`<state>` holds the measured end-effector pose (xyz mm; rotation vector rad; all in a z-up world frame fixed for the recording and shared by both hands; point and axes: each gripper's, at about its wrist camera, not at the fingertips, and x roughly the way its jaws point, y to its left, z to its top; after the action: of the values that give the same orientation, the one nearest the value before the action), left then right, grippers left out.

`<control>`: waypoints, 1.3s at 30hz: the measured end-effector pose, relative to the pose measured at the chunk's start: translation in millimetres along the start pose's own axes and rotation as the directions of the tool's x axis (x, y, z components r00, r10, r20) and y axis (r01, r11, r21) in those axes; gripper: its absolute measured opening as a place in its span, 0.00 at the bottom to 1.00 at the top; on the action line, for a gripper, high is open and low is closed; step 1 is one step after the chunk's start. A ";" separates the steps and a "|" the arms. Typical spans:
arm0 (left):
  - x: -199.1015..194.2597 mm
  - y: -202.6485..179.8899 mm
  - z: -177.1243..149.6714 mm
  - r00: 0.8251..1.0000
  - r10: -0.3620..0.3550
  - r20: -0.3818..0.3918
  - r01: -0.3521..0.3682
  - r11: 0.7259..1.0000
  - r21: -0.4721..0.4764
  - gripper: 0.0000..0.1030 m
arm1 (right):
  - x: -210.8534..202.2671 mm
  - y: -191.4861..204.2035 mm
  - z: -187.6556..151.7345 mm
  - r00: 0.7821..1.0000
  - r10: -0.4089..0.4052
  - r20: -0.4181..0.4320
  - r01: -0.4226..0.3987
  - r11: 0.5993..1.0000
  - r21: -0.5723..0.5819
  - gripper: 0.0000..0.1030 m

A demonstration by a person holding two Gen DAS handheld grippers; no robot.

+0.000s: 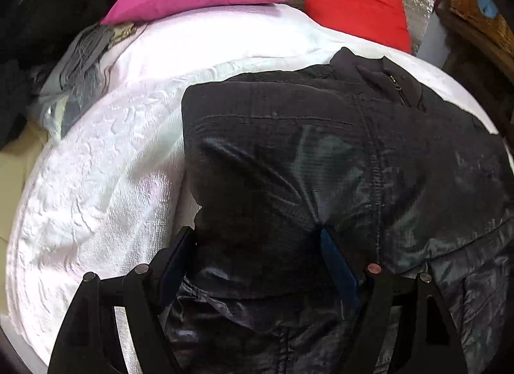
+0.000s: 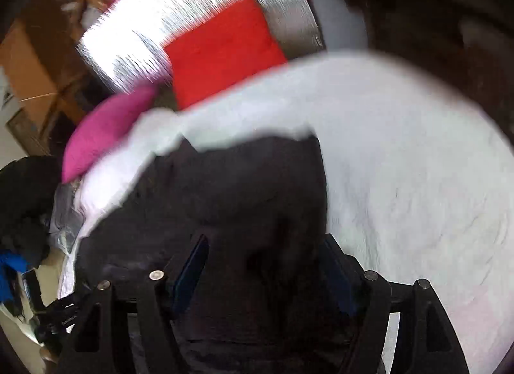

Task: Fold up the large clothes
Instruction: 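Press the folded side flat with the right gripper while the left gripper holds the jacket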

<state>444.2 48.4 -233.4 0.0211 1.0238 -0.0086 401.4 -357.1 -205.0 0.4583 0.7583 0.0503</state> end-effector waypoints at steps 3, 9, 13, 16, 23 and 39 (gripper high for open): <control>-0.6 0.7 -1.6 1.000 0.004 0.003 -0.004 1.000 0.008 0.77 | -6.9 7.7 1.8 0.996 0.085 0.010 -0.084 0.996 -0.021 0.71; -4.9 0.6 -6.4 1.000 -0.006 -0.001 0.006 1.000 0.001 0.77 | 48.6 -19.9 -14.8 0.981 0.103 -0.165 -0.081 0.988 0.132 0.58; -6.0 3.7 -5.5 1.000 -0.012 -0.007 0.012 1.000 -0.028 0.77 | 38.2 -1.2 -14.4 0.975 0.145 -0.170 -0.134 0.988 0.072 0.29; -5.9 3.8 -5.5 1.000 -0.008 -0.007 0.008 1.000 -0.023 0.77 | 34.9 13.3 -15.2 0.978 0.132 -0.160 -0.134 0.991 -0.003 0.29; -6.5 3.8 -4.1 1.000 -0.009 -0.008 0.009 0.999 -0.033 0.77 | 39.2 18.1 -24.5 0.986 0.074 -0.151 -0.083 0.995 -0.055 0.17; -13.9 7.7 -3.6 1.000 0.008 -0.002 -0.008 1.000 -0.030 0.78 | 30.5 -6.7 -8.7 0.997 0.001 -0.074 0.005 0.998 0.069 0.21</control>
<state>434.1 56.1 -223.3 -0.0019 1.0258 0.0142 417.0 -353.5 -233.1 0.5237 0.8352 0.0394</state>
